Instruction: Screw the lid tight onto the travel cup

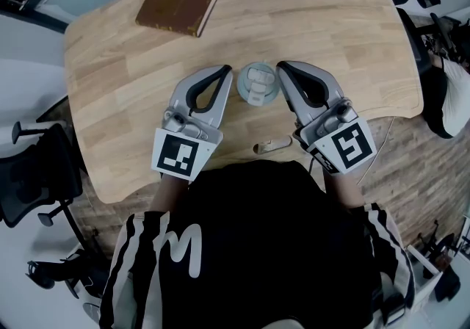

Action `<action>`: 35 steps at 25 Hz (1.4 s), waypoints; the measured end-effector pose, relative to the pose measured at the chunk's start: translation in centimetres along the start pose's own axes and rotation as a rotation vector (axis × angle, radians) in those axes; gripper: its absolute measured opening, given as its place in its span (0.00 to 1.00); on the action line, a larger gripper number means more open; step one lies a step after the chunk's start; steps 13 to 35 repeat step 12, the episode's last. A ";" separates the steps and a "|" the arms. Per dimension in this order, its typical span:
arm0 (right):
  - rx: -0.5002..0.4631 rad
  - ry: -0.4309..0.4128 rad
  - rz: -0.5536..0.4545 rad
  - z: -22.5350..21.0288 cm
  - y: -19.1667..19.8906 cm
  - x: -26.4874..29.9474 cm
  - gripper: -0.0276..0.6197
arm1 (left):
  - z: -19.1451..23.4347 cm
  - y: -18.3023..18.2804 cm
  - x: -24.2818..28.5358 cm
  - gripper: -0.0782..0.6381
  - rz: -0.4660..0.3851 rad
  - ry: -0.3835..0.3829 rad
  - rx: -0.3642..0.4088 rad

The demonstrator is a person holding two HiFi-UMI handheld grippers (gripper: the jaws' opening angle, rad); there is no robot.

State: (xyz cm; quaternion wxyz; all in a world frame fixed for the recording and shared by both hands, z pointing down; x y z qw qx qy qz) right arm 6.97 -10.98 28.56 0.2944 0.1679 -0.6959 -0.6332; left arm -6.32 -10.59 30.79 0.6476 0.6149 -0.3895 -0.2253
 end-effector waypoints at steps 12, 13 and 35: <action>0.035 -0.006 -0.001 0.6 -0.8 0.4 0.04 | -0.1 -0.1 0.0 0.11 -0.002 0.000 -0.001; 0.035 -0.006 -0.001 0.6 -0.8 0.4 0.04 | -0.1 -0.1 0.0 0.11 -0.002 0.000 -0.001; 0.035 -0.006 -0.001 0.6 -0.8 0.4 0.04 | -0.1 -0.1 0.0 0.11 -0.002 0.000 -0.001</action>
Point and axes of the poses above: the fingertips, and each gripper's own axes: x forward along the fingers, z to its left, y out of its underside, the point moved 4 cm from there along -x, backward along the fingers, and after that the axes turned 9 degrees about z, right-handed, at the moved point
